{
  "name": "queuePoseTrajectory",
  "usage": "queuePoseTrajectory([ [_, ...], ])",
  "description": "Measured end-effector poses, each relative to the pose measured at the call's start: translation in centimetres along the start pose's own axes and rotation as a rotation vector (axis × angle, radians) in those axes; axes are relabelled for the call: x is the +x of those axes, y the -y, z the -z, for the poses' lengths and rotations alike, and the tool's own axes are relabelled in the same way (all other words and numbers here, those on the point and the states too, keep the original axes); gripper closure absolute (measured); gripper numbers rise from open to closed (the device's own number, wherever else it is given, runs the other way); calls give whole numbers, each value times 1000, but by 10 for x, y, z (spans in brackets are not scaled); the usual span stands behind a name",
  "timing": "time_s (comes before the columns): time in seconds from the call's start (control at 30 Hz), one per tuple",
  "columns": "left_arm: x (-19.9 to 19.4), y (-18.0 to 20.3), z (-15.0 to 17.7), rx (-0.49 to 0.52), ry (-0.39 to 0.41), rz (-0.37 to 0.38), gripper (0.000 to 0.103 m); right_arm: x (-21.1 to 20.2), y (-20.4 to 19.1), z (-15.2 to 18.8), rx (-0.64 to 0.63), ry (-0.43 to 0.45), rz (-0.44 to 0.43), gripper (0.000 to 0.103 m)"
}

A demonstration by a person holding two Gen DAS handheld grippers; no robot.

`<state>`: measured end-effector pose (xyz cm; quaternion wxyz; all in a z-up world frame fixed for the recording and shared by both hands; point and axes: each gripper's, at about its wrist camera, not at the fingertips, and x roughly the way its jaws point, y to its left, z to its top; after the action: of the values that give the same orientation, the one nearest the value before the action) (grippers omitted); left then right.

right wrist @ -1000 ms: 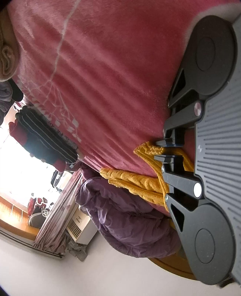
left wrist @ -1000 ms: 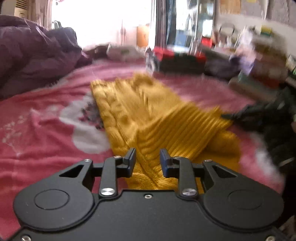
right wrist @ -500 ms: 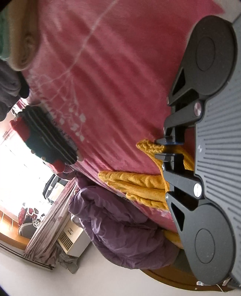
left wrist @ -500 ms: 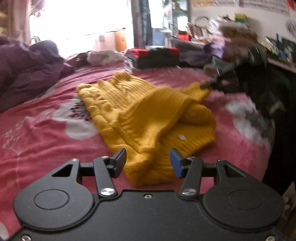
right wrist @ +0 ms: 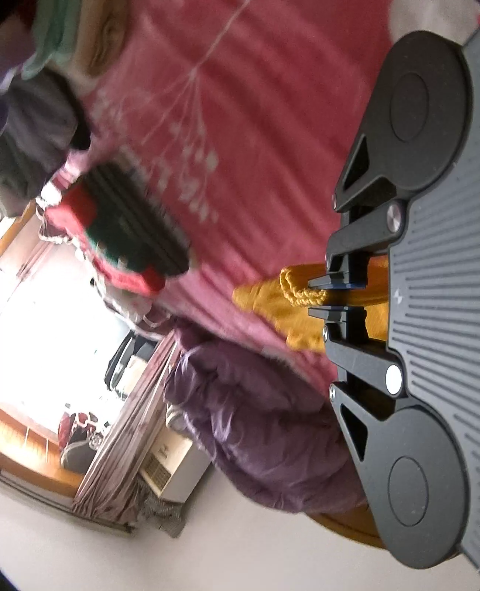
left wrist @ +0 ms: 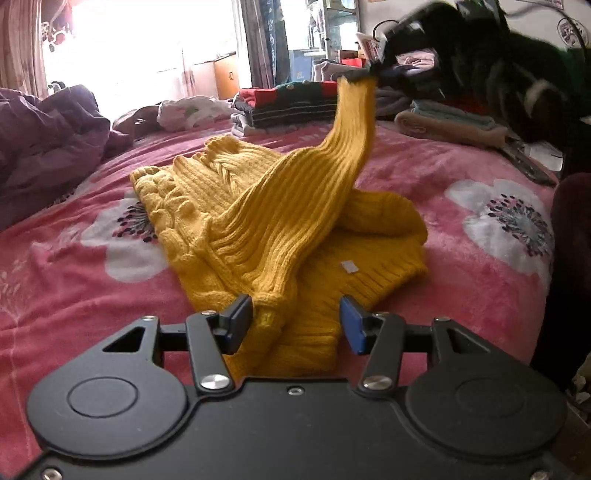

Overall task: Fold clothes
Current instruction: 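Lift the side with the right tool and fold it lengthwise, release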

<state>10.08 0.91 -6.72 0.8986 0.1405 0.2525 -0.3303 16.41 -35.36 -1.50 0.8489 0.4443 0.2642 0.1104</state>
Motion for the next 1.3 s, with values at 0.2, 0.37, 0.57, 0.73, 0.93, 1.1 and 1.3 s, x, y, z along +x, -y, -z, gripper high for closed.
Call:
queuePoseTrajectory([
  [0.2, 1, -9, 4, -53, 5, 51, 52, 22, -43, -8, 6, 2, -39, 93],
  [0.37, 1, -20, 8, -109, 9, 102, 52, 41, -78, -15, -21, 29, -59, 94],
  [0.57, 1, -38, 9, -205, 16, 185, 52, 76, -114, -18, -90, 6, -50, 94],
  [0.73, 2, -53, 12, -283, 15, 252, 51, 112, -132, -18, -142, -19, -9, 94],
  [0.93, 4, -71, 16, -385, 17, 323, 51, 155, -144, -12, -184, -56, 30, 94],
  [1.1, 4, -79, 20, -451, 12, 359, 50, 193, -149, -7, -206, -83, 66, 94],
  [1.3, 7, -93, 25, -537, 10, 414, 50, 232, -154, 4, -251, -122, 105, 94],
])
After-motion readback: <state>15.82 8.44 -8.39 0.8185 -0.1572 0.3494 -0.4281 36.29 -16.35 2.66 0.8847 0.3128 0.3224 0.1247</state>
